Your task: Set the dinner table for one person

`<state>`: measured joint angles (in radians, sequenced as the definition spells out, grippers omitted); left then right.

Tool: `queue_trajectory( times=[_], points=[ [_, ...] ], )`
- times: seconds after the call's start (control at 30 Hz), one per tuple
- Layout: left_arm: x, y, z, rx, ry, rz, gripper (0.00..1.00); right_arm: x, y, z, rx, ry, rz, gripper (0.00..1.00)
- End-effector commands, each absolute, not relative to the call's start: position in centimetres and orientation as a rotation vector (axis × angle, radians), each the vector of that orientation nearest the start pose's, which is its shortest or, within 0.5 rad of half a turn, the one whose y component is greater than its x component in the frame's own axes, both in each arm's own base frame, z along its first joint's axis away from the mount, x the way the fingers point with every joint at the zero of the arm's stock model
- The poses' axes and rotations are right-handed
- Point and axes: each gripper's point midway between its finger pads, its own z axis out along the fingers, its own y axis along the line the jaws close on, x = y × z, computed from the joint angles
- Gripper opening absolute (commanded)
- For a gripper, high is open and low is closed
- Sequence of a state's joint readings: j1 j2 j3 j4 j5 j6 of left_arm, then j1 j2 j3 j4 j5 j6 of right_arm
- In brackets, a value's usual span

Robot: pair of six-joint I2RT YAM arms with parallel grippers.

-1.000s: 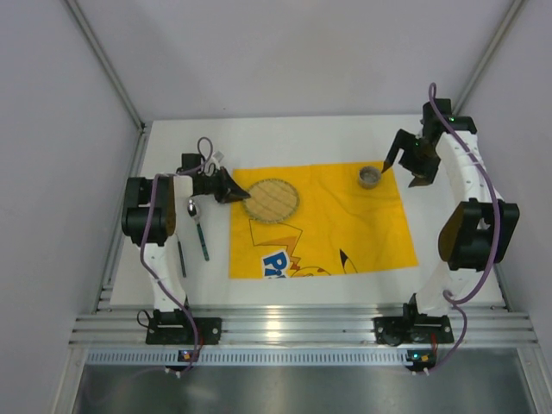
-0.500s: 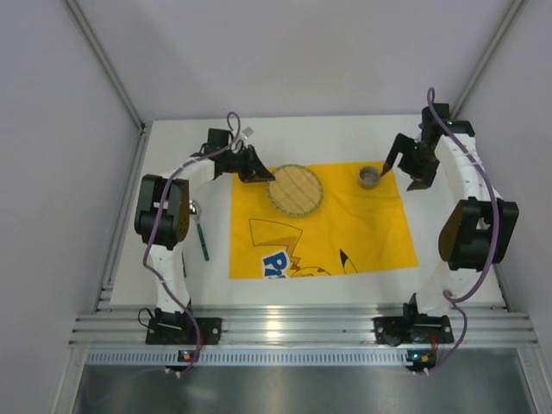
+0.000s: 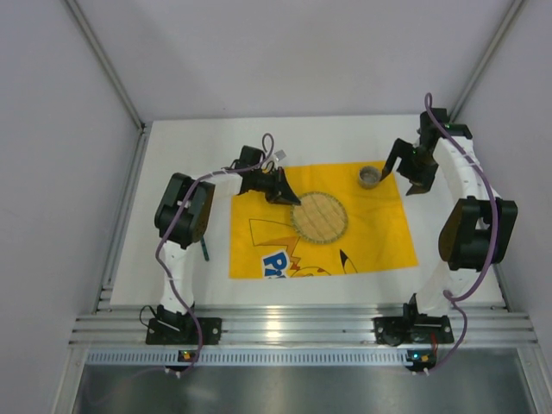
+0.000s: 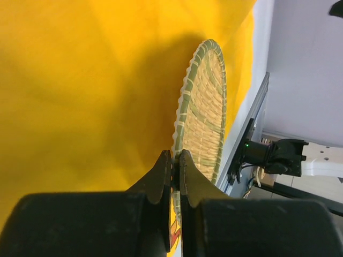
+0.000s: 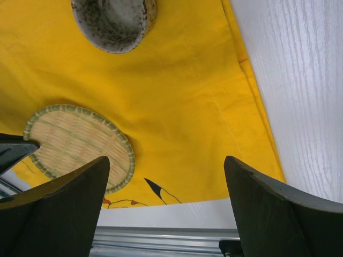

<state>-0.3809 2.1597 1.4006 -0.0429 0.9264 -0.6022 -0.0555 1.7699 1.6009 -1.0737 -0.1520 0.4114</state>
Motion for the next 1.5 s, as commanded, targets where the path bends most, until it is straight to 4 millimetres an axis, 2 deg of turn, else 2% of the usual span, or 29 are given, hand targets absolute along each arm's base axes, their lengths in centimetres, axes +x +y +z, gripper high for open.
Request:
queue_trajectory(
  times=[0.0, 0.13, 0.2, 0.23, 0.27, 0.33, 0.43, 0.47, 0.53, 0.57, 0.6, 0.63, 0.67, 0.7, 0.73, 0.77, 0.8, 0.83, 0.87, 0.93, 0.97, 1.03, 1.13, 1.3, 1.47],
  points=[
    [37.7, -31.4, 5.7, 0.229, 2.513, -1.533, 0.0, 37.6, 1.8, 16.3, 0.607, 2.685, 0.308, 0.88],
    [37.1, -30.3, 3.8, 0.23, 2.584, -1.432, 0.0, 37.4, 1.7, 16.0, 0.607, 2.688, 0.303, 0.88],
    [36.9, -29.9, 3.5, 0.217, 2.608, -1.404, 0.06, 37.1, 1.8, 15.7, 0.612, 2.697, 0.304, 0.88],
    [37.1, -29.7, 3.5, 0.212, 2.609, -1.389, 0.11, 37.2, 1.8, 15.7, 0.611, 2.694, 0.303, 0.88],
    [37.3, -29.7, 3.7, 0.208, 2.607, -1.371, 0.23, 37.1, 1.8, 15.7, 0.61, 2.692, 0.305, 0.88],
    [37.9, -29.4, 4.3, 0.189, 2.596, -1.352, 0.34, 37.1, 1.8, 15.6, 0.609, 2.696, 0.306, 0.88],
    [39.1, -29.0, 6.2, 0.182, 2.555, -1.352, 0.5, 37.2, 1.8, 15.7, 0.609, 2.691, 0.309, 0.88],
    [40.0, -28.8, 7.7, 0.191, 2.523, -1.332, 0.57, 37.2, 1.8, 15.7, 0.609, 2.691, 0.309, 0.88],
    [41.0, -27.3, 8.8, 0.157, 2.526, -1.275, 0.6, 37.2, 1.9, 15.7, 0.614, 2.69, 0.315, 0.88],
    [41.9, -26.7, 10.5, 0.153, 2.493, -1.245, 0.61, 37.2, 2.0, 15.8, 0.613, 2.689, 0.319, 0.88],
    [43.1, -24.7, 10.8, 0.094, 2.492, -1.17, 0.64, 37.2, 2.0, 15.8, 0.613, 2.688, 0.326, 0.88],
    [42.9, -23.3, 10.9, 0.037, 2.529, -1.129, 0.68, 37.2, 2.1, 15.9, 0.61, 2.686, 0.329, 0.88],
    [42.8, -22.0, 11.9, 0.0, 2.523, -1.091, 0.73, 37.2, 2.2, 15.9, 0.612, 2.687, 0.333, 0.88],
    [43.3, -19.3, 11.7, -0.091, 2.532, -1.006, 0.9, 37.2, 2.2, 15.9, 0.611, 2.686, 0.336, 0.88],
    [42.7, -17.7, 11.5, -0.147, 2.561, -0.952, 0.98, 37.2, 2.3, 16.0, 0.61, 2.68, 0.342, 0.88],
    [41.6, -15.8, 11.9, -0.194, 2.568, -0.873, 0.98, 37.1, 2.4, 15.9, 0.612, 2.683, 0.348, 0.88],
    [41.3, -13.3, 11.5, -0.245, 2.582, -0.781, 0.98, 37.1, 2.6, 15.8, 0.61, 2.685, 0.351, 0.88],
    [41.2, -10.4, 10.8, -0.313, 2.598, -0.593, 0.98, 37.0, 2.7, 15.6, 0.612, 2.689, 0.35, 0.88],
    [39.2, -8.6, 10.6, -0.358, 2.65, -0.488, 0.98, 36.9, 2.8, 15.5, 0.612, 2.692, 0.355, 0.88],
    [37.8, -4.1, 9.8, -0.442, 2.684, -0.231, 0.98, 37.0, 3.1, 15.4, 0.609, 2.693, 0.362, 0.88],
    [36.3, -2.9, 9.4, -0.471, 2.724, -0.167, 0.98, 37.1, 3.2, 15.3, 0.606, 2.694, 0.368, 0.88],
    [35.2, -0.3, 8.7, -0.525, 2.748, -0.042, 0.98, 37.3, 3.6, 15.0, 0.601, 2.699, 0.373, 0.88],
    [33.9, 0.8, 6.9, -0.542, 2.811, 0.023, 0.98, 37.5, 4.3, 14.8, 0.585, 2.71, 0.391, 0.88],
    [32.5, 1.8, 5.3, -0.549, 2.849, 0.112, 0.97, 38.0, 4.8, 14.9, 0.556, 2.713, 0.397, 0.88],
    [31.7, 1.4, 4.1, -0.556, 2.873, 0.091, 0.91, 37.9, 4.7, 14.6, 0.546, 2.727, 0.391, 0.88]
  ],
)
